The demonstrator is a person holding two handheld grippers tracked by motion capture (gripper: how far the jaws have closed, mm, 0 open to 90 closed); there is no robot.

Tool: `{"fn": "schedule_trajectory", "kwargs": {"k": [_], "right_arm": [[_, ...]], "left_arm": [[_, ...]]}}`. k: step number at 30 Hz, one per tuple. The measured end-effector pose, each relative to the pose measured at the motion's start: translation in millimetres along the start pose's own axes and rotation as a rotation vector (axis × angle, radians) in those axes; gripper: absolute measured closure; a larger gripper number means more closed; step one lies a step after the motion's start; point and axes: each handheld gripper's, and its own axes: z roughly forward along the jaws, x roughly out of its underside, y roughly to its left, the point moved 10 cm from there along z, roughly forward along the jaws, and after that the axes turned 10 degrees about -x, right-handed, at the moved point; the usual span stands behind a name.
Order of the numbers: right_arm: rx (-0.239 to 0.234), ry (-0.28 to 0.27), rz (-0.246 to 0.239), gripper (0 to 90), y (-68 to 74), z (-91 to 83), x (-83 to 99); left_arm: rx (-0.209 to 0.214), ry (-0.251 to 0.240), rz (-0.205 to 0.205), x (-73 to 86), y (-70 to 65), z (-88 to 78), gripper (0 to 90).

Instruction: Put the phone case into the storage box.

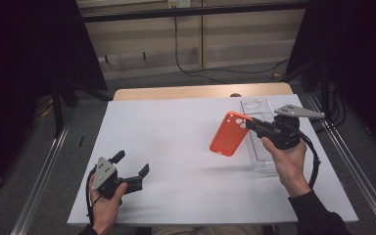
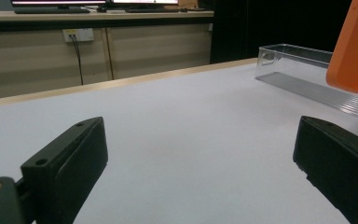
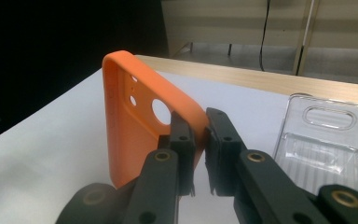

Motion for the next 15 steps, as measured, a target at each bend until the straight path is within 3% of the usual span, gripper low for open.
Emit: {"fn": "schedule_trajectory", "kwargs": {"k": [5, 15], "right_arm": [[0.017, -0.006, -0.008, 82.6, -5.7, -1.4, -1.1], [0.045, -0.03, -0.022, 82.7, -17.0, -7.1, -10.5]], "left_arm": [[-0.016, 0.011, -0.011, 5.4, 7.9, -6.2, 2.9], [-0.024, 0.012, -0.014, 5.5, 6.8, -3.4, 2.9]]}}
